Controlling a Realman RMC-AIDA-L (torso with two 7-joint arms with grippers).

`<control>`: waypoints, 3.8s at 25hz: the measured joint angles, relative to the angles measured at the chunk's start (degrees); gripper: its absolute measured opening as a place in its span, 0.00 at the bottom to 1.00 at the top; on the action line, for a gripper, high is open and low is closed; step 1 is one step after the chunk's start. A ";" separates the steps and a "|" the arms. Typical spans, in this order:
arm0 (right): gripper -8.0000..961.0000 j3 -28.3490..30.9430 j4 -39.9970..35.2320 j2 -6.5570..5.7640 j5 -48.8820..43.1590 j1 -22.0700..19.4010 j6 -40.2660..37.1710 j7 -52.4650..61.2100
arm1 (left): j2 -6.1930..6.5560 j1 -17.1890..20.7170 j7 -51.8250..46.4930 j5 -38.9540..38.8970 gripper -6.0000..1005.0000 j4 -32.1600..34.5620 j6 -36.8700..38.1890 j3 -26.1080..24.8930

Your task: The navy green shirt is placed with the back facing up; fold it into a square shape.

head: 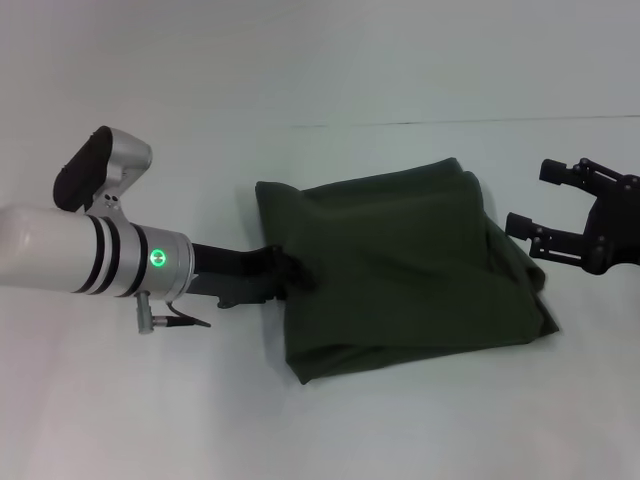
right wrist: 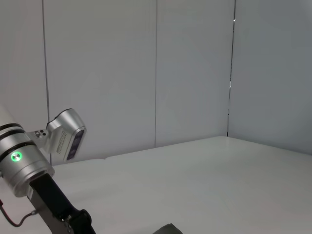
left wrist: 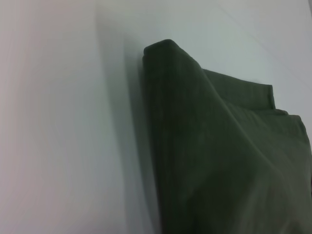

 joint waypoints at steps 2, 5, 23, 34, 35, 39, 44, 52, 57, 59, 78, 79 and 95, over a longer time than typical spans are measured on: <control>0.95 0.00 0.00 0.00 0.00 -0.05 -0.13 -0.02 | -0.20 -0.05 0.81 0.02 0.46 0.00 -0.21 0.08; 0.95 0.01 0.00 -0.01 0.01 -0.13 -0.55 -0.02 | -0.23 -0.45 1.07 0.07 0.40 0.01 -0.18 1.52; 0.95 0.09 -0.09 0.36 0.00 0.13 -0.84 -0.11 | 3.45 -0.63 2.23 0.71 0.09 0.48 3.90 3.27; 0.95 0.09 -0.78 1.09 0.01 0.38 -0.72 0.45 | 4.19 -0.21 2.30 2.58 0.09 1.20 6.14 -2.88; 0.95 0.09 -0.79 1.09 0.02 0.39 -0.68 0.45 | 4.22 -0.04 2.46 2.54 0.10 1.22 6.44 -3.85; 0.95 0.09 -0.79 1.08 0.02 0.41 -0.56 0.43 | 3.73 0.33 2.67 2.52 0.10 1.24 6.58 -4.69; 0.95 0.09 -0.79 1.05 0.02 0.43 -0.58 0.43 | 2.51 0.07 2.69 2.82 0.21 0.86 5.18 -4.23; 0.95 0.09 -0.79 0.93 0.00 0.38 -0.67 0.23 | 1.34 -0.10 2.70 2.98 0.55 0.73 3.54 -3.49; 0.95 0.02 -0.79 0.78 0.00 0.22 -0.79 0.16 | 0.74 -0.14 2.64 3.04 0.56 0.70 2.61 -2.78; 0.95 0.00 -0.79 0.75 0.00 0.15 -0.83 0.12 | 0.51 -0.19 2.53 3.06 0.55 0.70 2.57 -2.54; 0.95 -0.23 -0.80 0.88 -0.09 -0.05 -1.14 -0.20 | 0.77 -2.75 2.64 3.16 0.21 -0.88 2.34 0.89; 0.95 -0.22 -0.83 0.92 -0.09 -0.07 -1.18 -0.20 | 0.77 -2.78 2.64 3.17 0.18 -0.87 2.33 0.89; 0.95 -0.20 -0.70 1.16 -0.09 -0.32 -0.95 0.29 | 4.49 -3.23 2.91 6.72 0.05 -0.50 3.89 1.55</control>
